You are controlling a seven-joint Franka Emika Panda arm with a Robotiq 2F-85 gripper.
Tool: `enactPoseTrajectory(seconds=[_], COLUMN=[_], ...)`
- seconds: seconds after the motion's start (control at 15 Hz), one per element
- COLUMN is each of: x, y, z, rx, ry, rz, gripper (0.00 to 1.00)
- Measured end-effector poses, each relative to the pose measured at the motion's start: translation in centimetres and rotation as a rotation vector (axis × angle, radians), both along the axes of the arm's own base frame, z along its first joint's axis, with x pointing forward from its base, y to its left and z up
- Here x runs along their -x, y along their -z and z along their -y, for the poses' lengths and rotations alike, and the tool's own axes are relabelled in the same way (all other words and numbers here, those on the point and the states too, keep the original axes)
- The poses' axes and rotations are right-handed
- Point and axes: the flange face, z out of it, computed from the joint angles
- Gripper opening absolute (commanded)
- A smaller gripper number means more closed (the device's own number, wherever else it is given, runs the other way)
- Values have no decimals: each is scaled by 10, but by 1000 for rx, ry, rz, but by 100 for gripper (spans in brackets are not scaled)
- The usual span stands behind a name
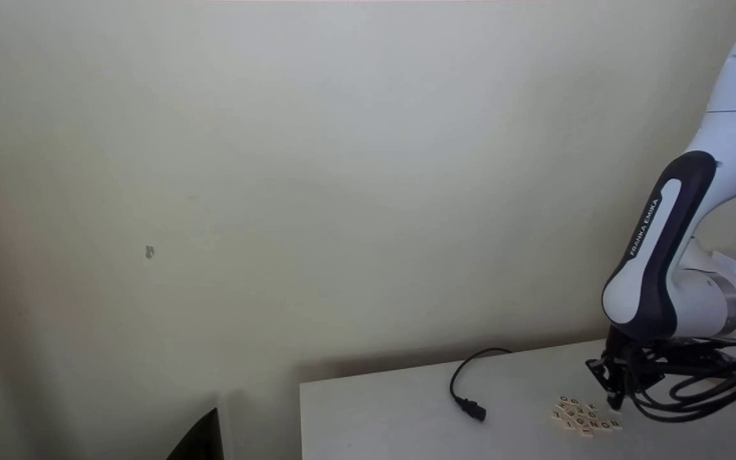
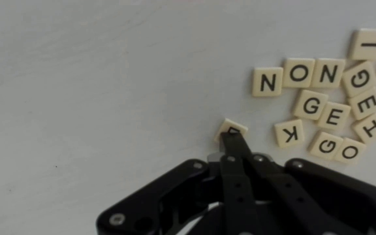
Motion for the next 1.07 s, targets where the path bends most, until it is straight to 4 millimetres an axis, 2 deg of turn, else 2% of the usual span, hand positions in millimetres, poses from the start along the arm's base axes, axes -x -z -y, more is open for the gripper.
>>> enactPoseTrajectory(seconds=[1.07], x=[-7], y=[0], z=[10], rx=[-100], ry=[560], rz=[-33], gripper=[0])
